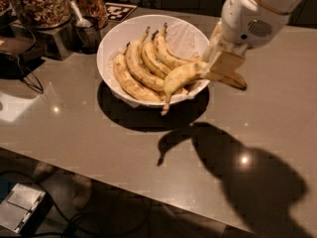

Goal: Pick banana from white bowl

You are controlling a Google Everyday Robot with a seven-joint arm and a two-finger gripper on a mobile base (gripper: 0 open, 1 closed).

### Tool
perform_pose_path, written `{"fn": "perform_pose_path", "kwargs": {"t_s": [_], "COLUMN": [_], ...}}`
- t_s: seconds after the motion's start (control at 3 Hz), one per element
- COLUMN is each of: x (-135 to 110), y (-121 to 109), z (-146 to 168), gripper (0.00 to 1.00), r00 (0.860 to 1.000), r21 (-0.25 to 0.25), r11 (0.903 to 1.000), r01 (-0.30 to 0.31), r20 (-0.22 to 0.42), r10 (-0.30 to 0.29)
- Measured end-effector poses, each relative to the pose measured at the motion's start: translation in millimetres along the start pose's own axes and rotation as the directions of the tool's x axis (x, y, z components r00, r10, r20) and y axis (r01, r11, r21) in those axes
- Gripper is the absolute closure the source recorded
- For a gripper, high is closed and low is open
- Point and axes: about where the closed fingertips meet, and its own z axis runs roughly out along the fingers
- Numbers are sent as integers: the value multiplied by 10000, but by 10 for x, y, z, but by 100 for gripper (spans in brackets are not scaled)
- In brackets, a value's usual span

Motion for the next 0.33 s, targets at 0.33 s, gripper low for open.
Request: {"fn": "perform_pose_path", "kwargs": {"t_s": [0.33], "x": [96], "y": [265], "z": [-142], "gripper": [100], "r00": [9979], "r21": [-29], "r11": [9983], "r01": [-583], "r20": [-273], "r10": [582]}}
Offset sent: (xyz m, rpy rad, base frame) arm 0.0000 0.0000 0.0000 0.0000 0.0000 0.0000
